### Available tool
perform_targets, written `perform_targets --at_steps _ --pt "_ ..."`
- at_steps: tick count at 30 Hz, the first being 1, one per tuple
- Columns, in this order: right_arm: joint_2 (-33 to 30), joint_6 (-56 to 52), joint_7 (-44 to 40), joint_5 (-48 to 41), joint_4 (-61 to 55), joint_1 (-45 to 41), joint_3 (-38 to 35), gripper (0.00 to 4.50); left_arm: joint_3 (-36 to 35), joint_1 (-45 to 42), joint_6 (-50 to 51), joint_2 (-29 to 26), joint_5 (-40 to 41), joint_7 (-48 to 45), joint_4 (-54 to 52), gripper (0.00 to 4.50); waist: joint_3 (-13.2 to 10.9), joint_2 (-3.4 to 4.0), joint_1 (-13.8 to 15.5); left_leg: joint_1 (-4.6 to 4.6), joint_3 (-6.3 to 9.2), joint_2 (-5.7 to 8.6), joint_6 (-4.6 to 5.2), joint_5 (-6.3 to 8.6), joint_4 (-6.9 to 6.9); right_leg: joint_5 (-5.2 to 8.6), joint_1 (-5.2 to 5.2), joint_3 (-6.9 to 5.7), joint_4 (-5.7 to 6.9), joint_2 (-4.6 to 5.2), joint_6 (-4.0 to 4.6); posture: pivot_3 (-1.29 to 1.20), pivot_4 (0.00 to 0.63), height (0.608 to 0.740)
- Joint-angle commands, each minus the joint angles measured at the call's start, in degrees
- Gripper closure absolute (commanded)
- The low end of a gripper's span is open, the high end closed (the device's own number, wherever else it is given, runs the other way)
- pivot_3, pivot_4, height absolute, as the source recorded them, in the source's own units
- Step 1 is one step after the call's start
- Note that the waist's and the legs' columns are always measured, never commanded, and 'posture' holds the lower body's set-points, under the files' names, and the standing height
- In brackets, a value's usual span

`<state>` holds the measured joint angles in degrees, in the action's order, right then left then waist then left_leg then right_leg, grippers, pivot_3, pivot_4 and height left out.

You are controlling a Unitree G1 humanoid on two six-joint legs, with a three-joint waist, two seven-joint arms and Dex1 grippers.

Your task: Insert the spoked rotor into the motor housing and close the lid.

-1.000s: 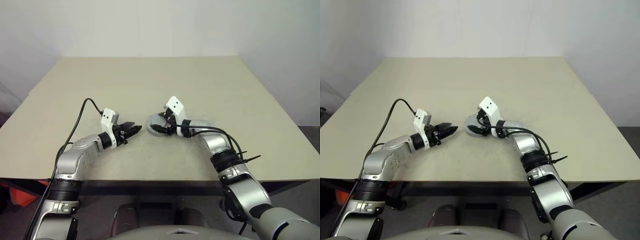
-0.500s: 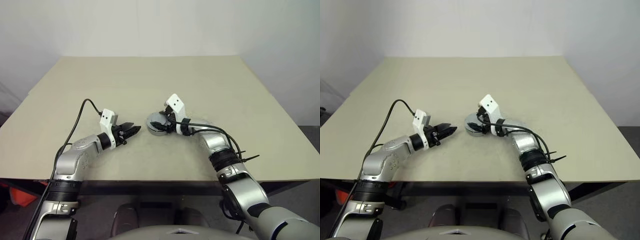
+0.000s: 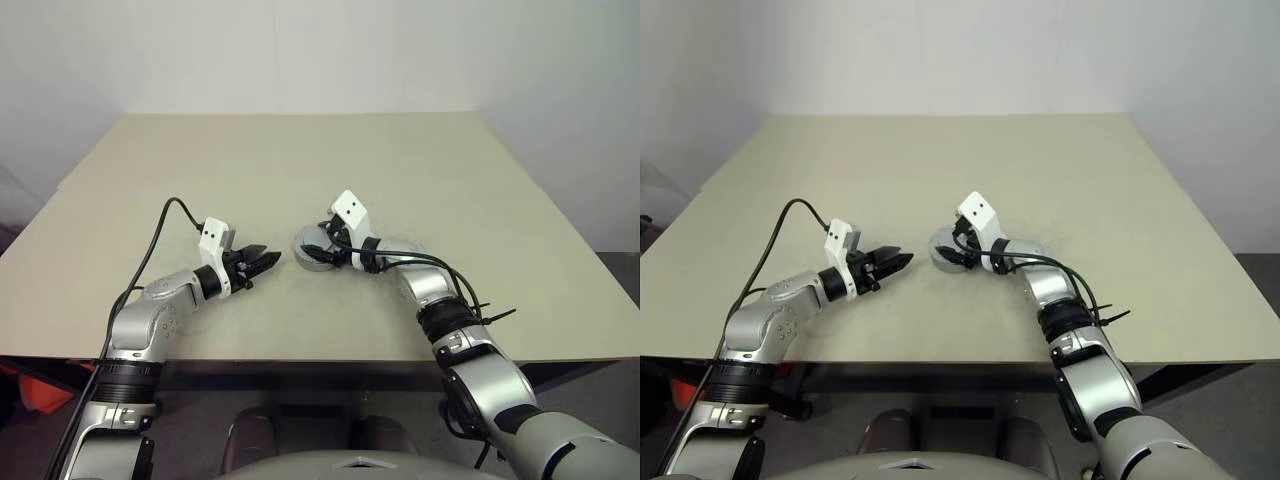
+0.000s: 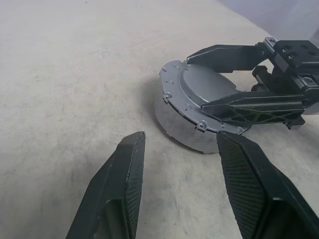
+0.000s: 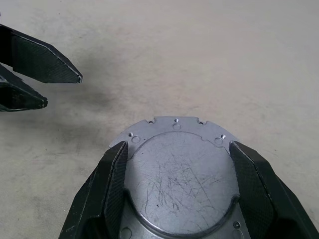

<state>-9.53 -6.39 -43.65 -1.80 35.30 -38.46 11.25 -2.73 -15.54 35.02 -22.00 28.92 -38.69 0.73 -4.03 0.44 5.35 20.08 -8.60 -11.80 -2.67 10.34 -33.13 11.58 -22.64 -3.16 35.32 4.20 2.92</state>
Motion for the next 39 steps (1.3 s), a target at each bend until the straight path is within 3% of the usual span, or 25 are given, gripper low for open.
perform_targets --at_steps 1,28,38,39 --pt "-0.9 -0.7 -0.3 1.4 2.3 -0.9 0.6 1.39 -1.1 -0.3 -0.2 -0.5 0.4 0.0 -2.5 2.09 0.0 0.00 0.0 -0.01 0.00 0.00 -0.01 0.00 0.00 0.00 0.00 0.00 0.01 0.00 0.00 0.00 0.000 0.740" --pt "-3.6 -4.2 -0.5 3.4 6.2 -0.5 3.2 1.39 -1.2 -0.6 0.3 -0.4 0.4 0.3 -2.5 2.09 0.1 -0.05 0.2 -0.48 0.03 0.01 -0.02 -0.01 0.01 0.24 0.71 0.00 -0.20 0.07 -0.40 0.00 0.000 0.740" --pt "-3.6 -4.3 -1.2 3.2 6.3 -1.6 2.9 1.39 -7.2 -9.9 4.3 7.4 4.2 7.4 9.3 2.09 0.3 -0.12 0.2 -0.43 0.03 0.02 -0.02 -0.01 0.02 0.24 0.79 0.01 -0.34 0.06 -0.40 0.00 0.000 0.740" --pt "-3.6 -4.2 -1.2 3.1 6.3 -1.7 2.9 1.39 -7.9 -11.3 4.3 8.1 4.4 8.0 11.5 2.27 0.3 -0.13 0.2 -0.43 0.03 0.02 -0.02 -0.01 0.02 0.24 0.79 0.01 -0.35 0.06 -0.40 0.00 0.000 0.740"
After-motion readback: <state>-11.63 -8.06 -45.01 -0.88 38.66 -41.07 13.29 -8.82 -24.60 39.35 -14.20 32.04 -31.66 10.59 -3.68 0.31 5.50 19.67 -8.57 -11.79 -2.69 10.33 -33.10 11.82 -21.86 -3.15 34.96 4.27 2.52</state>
